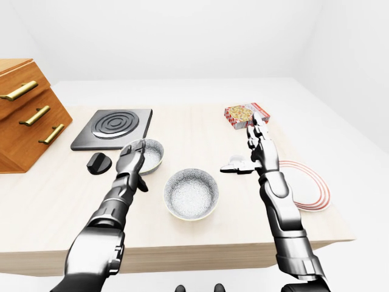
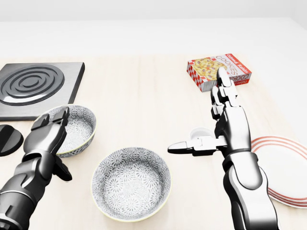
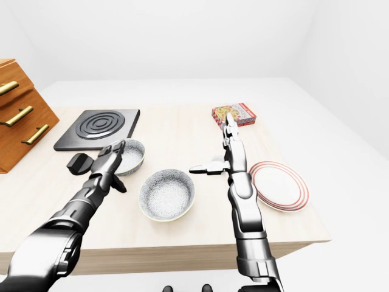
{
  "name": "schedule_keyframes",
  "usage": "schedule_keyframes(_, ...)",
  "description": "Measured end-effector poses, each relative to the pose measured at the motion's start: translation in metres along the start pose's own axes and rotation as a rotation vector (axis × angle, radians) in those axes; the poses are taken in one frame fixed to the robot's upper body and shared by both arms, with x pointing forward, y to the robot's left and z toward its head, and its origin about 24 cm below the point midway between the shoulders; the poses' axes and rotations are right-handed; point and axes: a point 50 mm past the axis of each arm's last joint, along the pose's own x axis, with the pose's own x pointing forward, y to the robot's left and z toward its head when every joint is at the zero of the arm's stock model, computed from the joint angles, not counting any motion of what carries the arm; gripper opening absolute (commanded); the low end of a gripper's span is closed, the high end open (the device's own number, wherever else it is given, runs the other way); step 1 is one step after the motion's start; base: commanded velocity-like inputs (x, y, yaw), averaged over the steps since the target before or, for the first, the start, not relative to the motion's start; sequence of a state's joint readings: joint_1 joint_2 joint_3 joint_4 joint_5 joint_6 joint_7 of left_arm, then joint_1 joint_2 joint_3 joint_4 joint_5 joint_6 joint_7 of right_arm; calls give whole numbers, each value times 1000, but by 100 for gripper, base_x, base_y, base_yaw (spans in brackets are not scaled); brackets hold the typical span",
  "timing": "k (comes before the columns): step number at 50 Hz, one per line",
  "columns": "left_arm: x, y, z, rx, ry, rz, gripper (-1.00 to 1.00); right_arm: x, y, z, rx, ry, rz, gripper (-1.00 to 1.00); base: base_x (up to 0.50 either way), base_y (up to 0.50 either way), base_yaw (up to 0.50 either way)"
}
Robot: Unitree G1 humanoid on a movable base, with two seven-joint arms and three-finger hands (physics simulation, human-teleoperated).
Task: Pick the akita bowl from table center and place it on the plate.
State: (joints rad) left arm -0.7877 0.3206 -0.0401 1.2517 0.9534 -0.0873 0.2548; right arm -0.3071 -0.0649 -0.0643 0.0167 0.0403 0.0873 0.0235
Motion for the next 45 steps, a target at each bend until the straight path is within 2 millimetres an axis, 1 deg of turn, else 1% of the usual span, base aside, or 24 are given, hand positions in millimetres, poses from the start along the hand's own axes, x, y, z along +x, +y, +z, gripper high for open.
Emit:
schedule_keyframes(1,0,0,0,9,0,-3,73,0,0,0,0,1,0,100,0,0,0)
schedule_keyframes(2,0,-1,0,17,-1,-8,50,0,0,0,0,2,1,100,0,0,0)
schedule_keyframes(3,0,-2,1,25,-2,-12,11,0,1,-1,0,3,1,100,0,0,0)
schedule_keyframes(4,0,-3,1,33,-2,-17,-7,0,1,-1,0,3,1,100,0,0,0)
schedule_keyframes(5,0,-4,1,39,-3,-22,-17,0,1,-1,0,4,1,100,0,0,0)
schedule_keyframes(6,-1,-5,1,46,-4,-27,-34,0,1,-1,0,5,2,100,0,0,0)
schedule_keyframes(7,-1,-7,1,51,-4,-32,-54,1,1,-1,0,6,2,100,0,0,0)
schedule_keyframes(8,-1,-8,1,57,-5,-37,-78,1,1,-1,0,7,2,100,0,0,0)
schedule_keyframes(9,-2,-10,2,61,-5,-42,-95,1,1,-2,-1,7,2,100,0,0,0)
schedule_keyframes(10,-2,-11,2,66,-6,-48,-100,1,1,-2,-1,8,2,100,0,0,0)
schedule_keyframes(22,-2,-13,2,65,-2,-76,-100,1,2,-3,-2,15,4,100,0,0,0)
schedule_keyframes(31,-2,-12,2,46,5,-69,-100,1,2,-3,0,14,5,100,0,0,0)
schedule_keyframes(35,-4,-15,1,42,4,-57,-100,0,2,-3,0,13,4,100,0,0,0)
schedule_keyframes(45,-6,-4,-3,-7,-29,-43,-100,0,1,-3,1,13,2,100,0,0,0)
